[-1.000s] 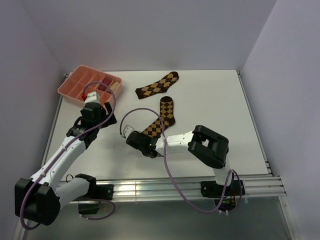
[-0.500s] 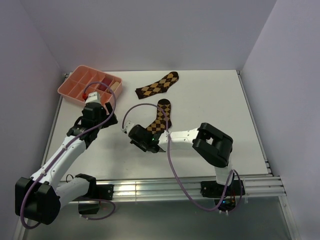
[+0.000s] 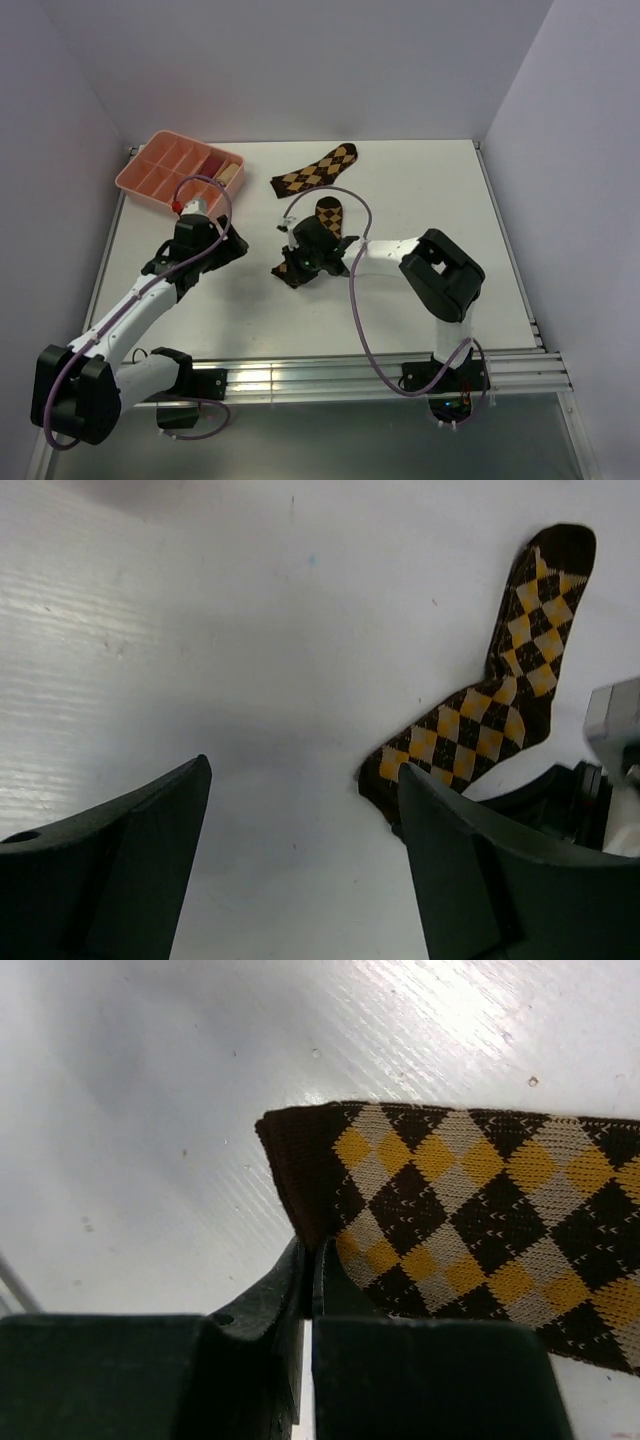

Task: Roll the socks
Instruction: Roll the sock at the center of the board.

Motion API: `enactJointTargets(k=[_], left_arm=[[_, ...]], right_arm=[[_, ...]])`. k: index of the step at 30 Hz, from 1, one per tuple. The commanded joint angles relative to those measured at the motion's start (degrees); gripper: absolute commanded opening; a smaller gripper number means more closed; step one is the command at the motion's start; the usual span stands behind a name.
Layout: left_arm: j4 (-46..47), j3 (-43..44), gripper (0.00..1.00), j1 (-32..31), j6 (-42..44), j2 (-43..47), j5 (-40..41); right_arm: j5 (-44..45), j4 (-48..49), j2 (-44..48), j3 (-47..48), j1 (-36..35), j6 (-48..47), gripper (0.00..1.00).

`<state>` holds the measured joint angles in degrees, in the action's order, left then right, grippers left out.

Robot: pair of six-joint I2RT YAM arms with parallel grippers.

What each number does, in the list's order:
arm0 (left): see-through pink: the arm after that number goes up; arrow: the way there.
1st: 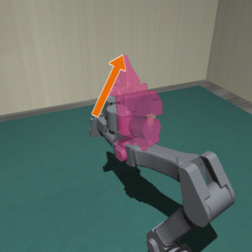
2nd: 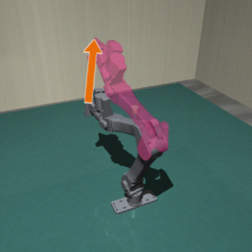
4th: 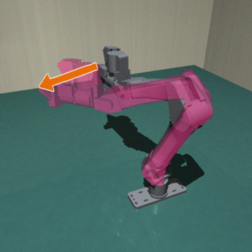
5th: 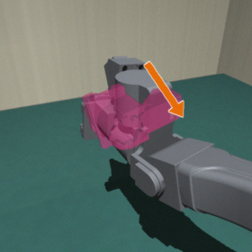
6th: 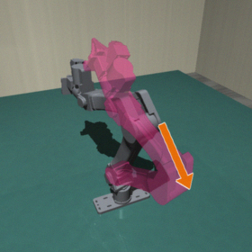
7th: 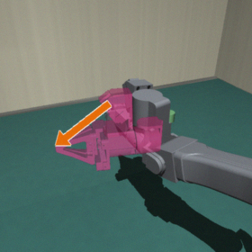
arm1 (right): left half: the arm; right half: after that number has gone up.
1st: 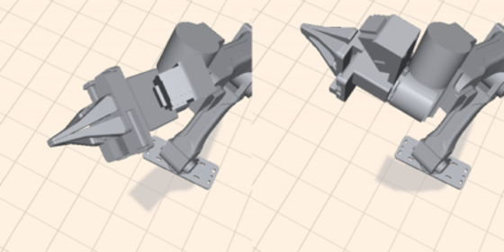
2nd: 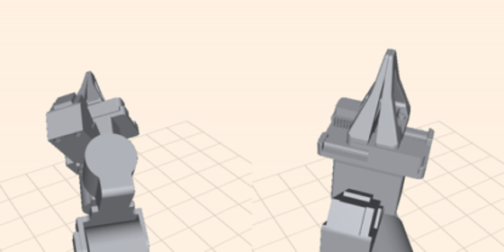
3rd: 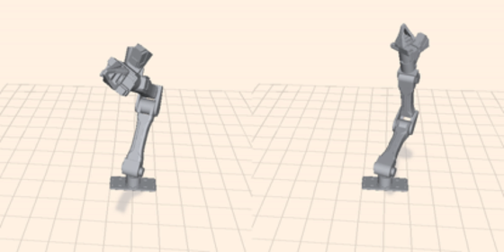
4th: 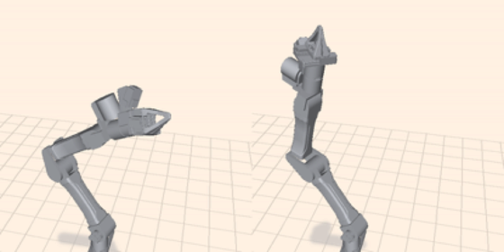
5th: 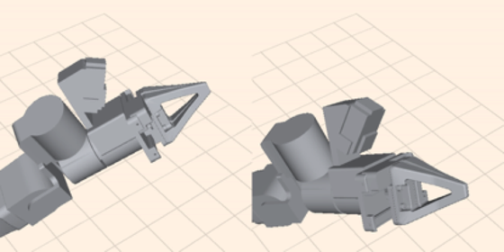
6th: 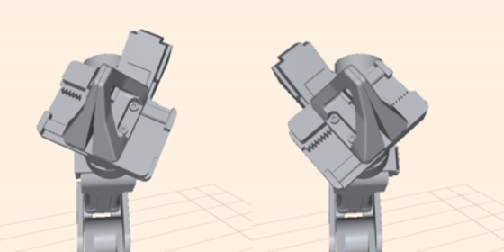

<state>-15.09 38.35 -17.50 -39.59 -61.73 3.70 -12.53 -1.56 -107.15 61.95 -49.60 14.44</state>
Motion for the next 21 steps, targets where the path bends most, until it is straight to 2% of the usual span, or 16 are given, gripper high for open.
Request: enactJointTargets(k=[1, 8, 21], left_arm=[[4.5, -2.0, 0.8, -1.8, -5.6, -0.8, -4.0], [8.9, -4.9, 0.77, -5.5, -8.2, -4.4, -5.7], [14.4, -7.5, 0.6, -8.2, -10.5, -9.7, -9.3]], right_arm=[[-12.5, 7.5, 2.3, -2.3, 3.5, 7.3, 0.0], [-24.5, 17.0, -0.2, -6.2, 8.6, 15.8, 0.0], [-33.1, 30.6, -6.5, -13.2, 14.0, 28.8, 0.0]])
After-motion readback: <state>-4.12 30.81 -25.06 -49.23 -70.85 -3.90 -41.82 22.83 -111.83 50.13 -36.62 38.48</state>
